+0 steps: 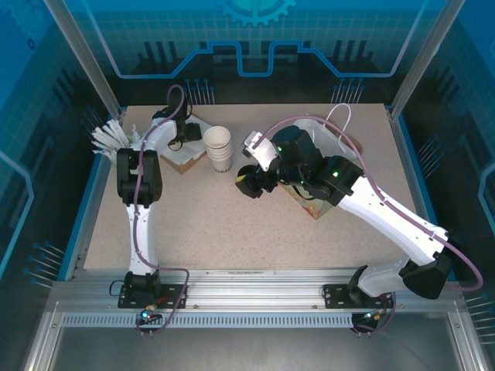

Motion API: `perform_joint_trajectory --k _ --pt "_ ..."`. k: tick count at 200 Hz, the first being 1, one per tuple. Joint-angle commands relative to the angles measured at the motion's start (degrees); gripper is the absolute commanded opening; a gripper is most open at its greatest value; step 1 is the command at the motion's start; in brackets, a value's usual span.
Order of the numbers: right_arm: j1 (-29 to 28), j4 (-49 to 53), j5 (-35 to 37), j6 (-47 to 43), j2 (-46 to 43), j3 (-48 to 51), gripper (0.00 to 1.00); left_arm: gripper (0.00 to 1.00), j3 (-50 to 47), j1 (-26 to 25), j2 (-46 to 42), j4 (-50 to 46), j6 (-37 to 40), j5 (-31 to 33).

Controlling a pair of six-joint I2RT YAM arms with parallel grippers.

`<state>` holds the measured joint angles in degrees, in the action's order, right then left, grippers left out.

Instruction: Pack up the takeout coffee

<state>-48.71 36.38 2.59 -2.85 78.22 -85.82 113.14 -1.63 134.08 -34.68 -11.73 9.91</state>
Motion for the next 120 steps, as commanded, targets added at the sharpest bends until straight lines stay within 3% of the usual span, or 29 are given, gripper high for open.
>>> perform_joint_trajectory --k 1,59,120 --pt "0.0 -0.2 0.5 -0.3 -0.5 0.9 0.89 0.73 2.0 0.6 1.1 -3.2 1.5 0.7" --pt "0.0 0.0 0.9 -0.1 -0.3 1.1 0.89 0.54 0.9 1.1 1.1 -3.6 2.1 0.5" --pt "-0.1 0.5 0.4 0.0 0.3 0.6 0.89 0.52 -1.1 1.3 -1.8 -2.2 1.9 -0.1"
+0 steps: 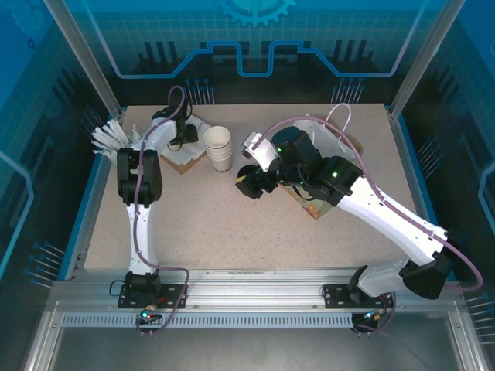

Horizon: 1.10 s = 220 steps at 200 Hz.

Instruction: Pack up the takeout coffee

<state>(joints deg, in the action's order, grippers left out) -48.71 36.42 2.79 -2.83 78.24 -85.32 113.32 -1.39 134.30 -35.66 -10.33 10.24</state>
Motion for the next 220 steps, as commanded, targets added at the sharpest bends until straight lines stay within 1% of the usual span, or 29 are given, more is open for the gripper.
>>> perform_joint_trajectory --k 1,40,95,185,199,220 --pt "-0.1 0.4 0.2 0.0 0.3 0.1 0.89 0.52 -1.2 1.0 -2.0 -1.2 0.5 -0.4" --pt "0.0 0.4 0.1 0.2 0.4 0.3 0.89 0.45 -1.8 1.3 -3.2 -0.8 0.7 -0.5" --pt "0.0 0.8 -0.4 0.4 1.1 0.0 0.89 0.42 -2.1 1.5 -4.5 -0.4 0.8 -0.8" --pt "-0.1 1.2 -0.7 0.4 1.9 -0.4 0.89 0.24 -2.0 1.8 -5.2 -0.2 1.0 -1.5" --pt "0.0 1.2 -0.8 0.5 2.1 -0.5 0.89 0.24 -2.2 1.8 -5.7 0.0 1.0 -1.5" --pt "-0.1 1.3 -1.2 0.5 2.4 -0.7 0.89 0.28 -2.0 2.0 -6.0 -0.1 1.1 -1.5"
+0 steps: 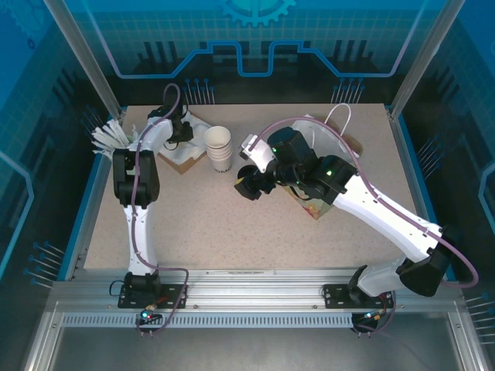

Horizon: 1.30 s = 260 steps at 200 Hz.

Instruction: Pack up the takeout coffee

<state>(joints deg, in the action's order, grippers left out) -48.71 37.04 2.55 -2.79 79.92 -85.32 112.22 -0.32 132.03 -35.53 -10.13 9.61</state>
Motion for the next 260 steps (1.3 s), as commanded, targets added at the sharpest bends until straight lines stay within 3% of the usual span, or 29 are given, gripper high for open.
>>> perform_joint_trajectory --k 1,127,200,260 --pt "-0.1 0.7 -0.9 0.5 0.7 -0.7 0.89 0.28 -0.8 0.9 -3.7 -0.2 0.8 -0.8" --pt "-0.2 1.1 -1.1 0.6 1.3 -0.9 0.89 0.35 -0.8 1.4 -3.2 -0.5 1.1 -0.9" --pt "-0.2 0.8 -1.1 0.9 1.2 -0.3 0.89 0.24 -1.2 1.7 -4.4 -0.4 0.9 -1.2" --pt "-0.2 0.8 -1.3 1.0 1.2 -0.1 0.89 0.09 -2.8 2.1 -9.4 1.2 1.1 -0.8"
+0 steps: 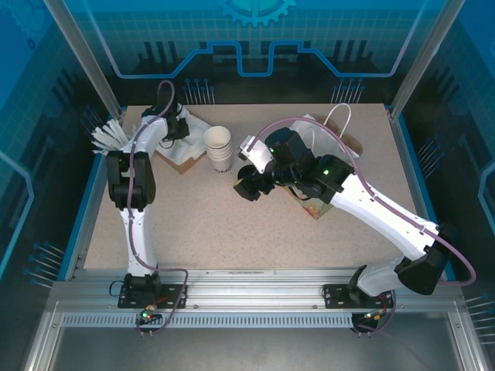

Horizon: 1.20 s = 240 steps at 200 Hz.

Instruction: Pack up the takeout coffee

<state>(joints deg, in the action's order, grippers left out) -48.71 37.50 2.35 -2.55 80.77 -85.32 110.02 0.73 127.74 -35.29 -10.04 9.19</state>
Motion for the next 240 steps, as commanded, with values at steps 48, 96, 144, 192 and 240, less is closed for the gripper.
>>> perform_joint_trajectory --k 48,96,144,192,240 --pt "-0.2 0.5 -0.9 0.9 0.1 -0.1 0.89 0.03 -1.8 1.1 -9.8 1.6 1.1 -0.7" --pt "-0.2 0.3 0.3 0.7 -1.5 -1.2 0.89 0.00 -5.7 1.1 -19.0 5.9 0.1 -3.6" --pt "3.1 -1.0 -2.1 2.4 -5.9 -3.4 0.89 0.00 -18.8 0.6 -35.7 23.0 -2.8 -17.5" --pt "13.9 -4.3 -14.6 7.9 -11.5 -4.7 0.90 0.00 -38.7 -5.3 -53.6 49.9 -1.6 -31.2" --pt "16.0 -3.9 -16.3 4.3 -14.8 -6.8 0.91 0.00 -49.2 -16.5 -59.8 62.7 11.5 -40.7"
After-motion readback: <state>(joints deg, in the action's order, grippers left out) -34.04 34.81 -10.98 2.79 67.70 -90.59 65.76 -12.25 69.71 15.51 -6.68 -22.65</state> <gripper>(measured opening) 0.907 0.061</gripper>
